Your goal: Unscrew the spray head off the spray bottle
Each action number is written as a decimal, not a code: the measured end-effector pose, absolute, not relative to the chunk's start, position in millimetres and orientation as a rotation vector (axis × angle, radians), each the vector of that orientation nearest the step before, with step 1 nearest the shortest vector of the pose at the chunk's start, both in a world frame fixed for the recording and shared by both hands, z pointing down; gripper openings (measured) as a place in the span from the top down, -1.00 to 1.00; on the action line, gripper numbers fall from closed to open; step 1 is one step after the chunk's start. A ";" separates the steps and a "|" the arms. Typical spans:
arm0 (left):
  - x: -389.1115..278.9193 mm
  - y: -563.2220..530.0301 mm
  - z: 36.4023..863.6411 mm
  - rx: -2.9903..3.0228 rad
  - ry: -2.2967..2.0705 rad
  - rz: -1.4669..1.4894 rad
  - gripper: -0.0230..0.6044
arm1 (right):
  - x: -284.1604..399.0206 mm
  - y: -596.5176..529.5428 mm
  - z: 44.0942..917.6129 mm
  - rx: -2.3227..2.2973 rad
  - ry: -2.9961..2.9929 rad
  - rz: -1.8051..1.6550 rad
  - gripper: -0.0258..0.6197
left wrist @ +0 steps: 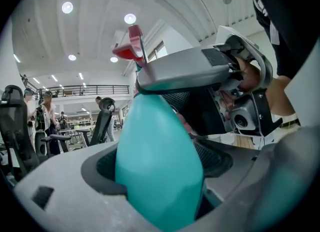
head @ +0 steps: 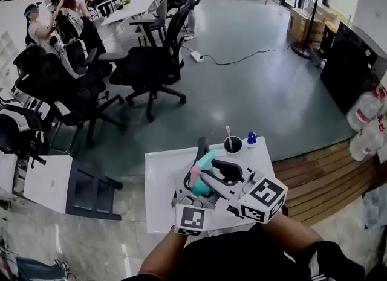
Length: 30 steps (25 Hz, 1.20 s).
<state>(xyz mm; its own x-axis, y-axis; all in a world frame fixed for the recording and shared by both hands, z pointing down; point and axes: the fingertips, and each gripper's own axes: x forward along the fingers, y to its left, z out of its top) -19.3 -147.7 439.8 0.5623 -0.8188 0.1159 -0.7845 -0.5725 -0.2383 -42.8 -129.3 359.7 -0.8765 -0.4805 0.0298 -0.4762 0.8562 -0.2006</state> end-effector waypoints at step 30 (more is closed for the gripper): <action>36.0 -24.1 382.8 -2.884 0.053 0.011 -0.44 | -21.4 -25.6 312.6 0.307 3.045 -0.014 0.51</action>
